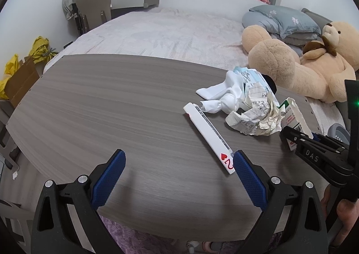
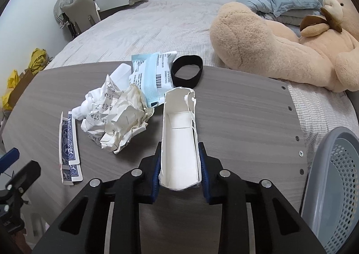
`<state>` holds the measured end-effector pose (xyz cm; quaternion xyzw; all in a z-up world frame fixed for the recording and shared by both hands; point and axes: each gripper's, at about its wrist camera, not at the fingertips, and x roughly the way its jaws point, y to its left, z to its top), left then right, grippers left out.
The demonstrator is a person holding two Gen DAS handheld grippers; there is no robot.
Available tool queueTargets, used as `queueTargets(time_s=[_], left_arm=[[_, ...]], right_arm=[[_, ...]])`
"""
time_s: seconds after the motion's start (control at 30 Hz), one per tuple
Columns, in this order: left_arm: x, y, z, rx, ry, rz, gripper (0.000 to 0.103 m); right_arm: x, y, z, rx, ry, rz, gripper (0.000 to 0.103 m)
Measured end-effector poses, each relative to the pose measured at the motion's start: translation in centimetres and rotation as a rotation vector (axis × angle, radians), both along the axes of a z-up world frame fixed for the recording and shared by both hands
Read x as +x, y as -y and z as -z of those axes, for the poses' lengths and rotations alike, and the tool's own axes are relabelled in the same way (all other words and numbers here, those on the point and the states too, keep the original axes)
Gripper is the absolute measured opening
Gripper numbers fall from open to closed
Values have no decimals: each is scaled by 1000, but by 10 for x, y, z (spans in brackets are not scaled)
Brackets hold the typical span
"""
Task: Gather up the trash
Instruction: 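Grasp the playing-card packet with the left tool while the right tool holds the carton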
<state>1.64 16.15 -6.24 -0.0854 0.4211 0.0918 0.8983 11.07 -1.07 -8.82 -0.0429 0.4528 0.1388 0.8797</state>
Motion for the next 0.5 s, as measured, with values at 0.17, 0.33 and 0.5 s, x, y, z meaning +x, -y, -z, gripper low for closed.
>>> queueTargets(time_s=[0.17,0.33,0.5], left_arm=[[3,8,0,-11,-9,7,95],[9,19,3,-19,-13,6,95],[22,30,12,-17,-35,3,95]], right_arm=[[-15,16,-8,16,20,28,29],[-32,34,-10,45,19,47,29],[-39,45,-11,65,18,55,29]])
